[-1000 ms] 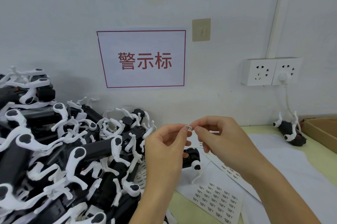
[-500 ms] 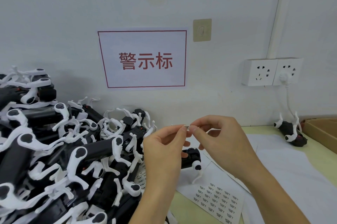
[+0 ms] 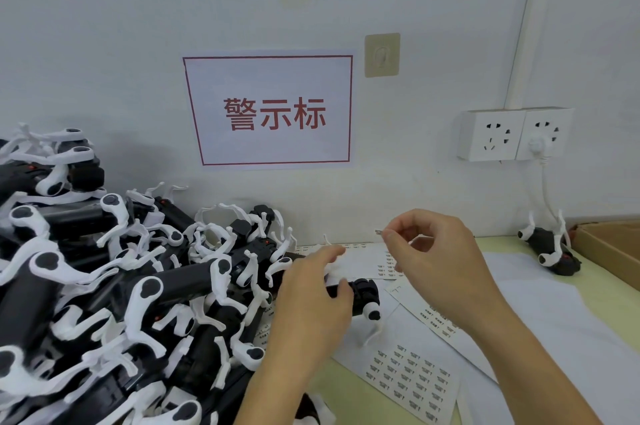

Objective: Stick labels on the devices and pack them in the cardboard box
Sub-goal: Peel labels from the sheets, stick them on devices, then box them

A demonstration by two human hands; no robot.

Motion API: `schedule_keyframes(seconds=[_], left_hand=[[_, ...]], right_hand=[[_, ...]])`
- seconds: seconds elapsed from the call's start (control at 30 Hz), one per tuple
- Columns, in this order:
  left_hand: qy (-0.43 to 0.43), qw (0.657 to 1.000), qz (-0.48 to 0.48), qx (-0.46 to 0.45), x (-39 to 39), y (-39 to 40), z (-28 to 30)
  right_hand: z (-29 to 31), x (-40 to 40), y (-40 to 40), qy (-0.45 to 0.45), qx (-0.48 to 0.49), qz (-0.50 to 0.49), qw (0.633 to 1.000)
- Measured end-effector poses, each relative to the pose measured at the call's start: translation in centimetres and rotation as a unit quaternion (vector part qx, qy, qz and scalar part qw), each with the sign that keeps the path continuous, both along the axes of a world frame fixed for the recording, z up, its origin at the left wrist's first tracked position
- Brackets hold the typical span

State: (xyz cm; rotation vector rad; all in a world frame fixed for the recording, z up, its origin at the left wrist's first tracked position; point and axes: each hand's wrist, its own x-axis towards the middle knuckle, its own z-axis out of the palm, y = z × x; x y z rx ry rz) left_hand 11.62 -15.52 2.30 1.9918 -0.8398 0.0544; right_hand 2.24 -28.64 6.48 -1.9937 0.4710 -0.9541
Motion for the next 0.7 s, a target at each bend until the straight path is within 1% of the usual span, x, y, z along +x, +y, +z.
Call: schedule_keyframes(seconds=[0.07, 0.17, 0.23, 0.3, 0.4, 0.47, 0.53, 0.6, 0.63, 0.7], left_hand=[[-0.077, 0.988, -0.011, 0.131, 0.3, 0.1, -0.9], [-0.138, 0.949, -0.022, 0.284, 0.3, 0.0, -2.1], [-0.175, 0.921, -0.013, 0.347, 0.3, 0.1, -2.4], [-0.202, 0.910, 0.014, 0.362, 0.2, 0.1, -2.3], [-0.202, 0.911, 0.028, 0.359, 0.2, 0.2, -1.9], [-0.172, 0.927, 0.010, 0.332, 0.3, 0.2, -1.7], [-0.104, 0.959, -0.020, 0.262, 0.2, 0.2, -1.3], [0.002, 0.986, -0.053, 0.160, -0.2, 0.3, -0.6], [0.052, 0.991, -0.067, 0.106, -0.4, 0.3, -0.3], [0.125, 0.989, -0.078, 0.016, -0.5, 0.1, 0.1]], right_hand=[[0.0, -0.2, -0.5, 0.015, 0.001, 0.003, 1.000], [0.0, -0.6, -0.9, 0.036, -0.004, 0.010, 0.999], [0.0, -0.7, -1.0, 0.049, -0.006, 0.014, 0.999], [0.0, -0.7, -1.1, 0.056, -0.004, 0.017, 0.998], [-0.1, -0.7, -1.1, 0.060, -0.003, 0.019, 0.998], [-0.2, -0.7, -1.2, 0.060, -0.005, 0.018, 0.998], [-0.2, -0.7, -1.3, 0.058, -0.009, 0.016, 0.998], [-0.2, -0.8, -1.5, 0.054, -0.018, 0.016, 0.998], [-0.2, -0.9, -1.5, 0.051, -0.023, 0.017, 0.998], [0.0, -1.0, -1.6, 0.043, -0.033, 0.022, 0.998]])
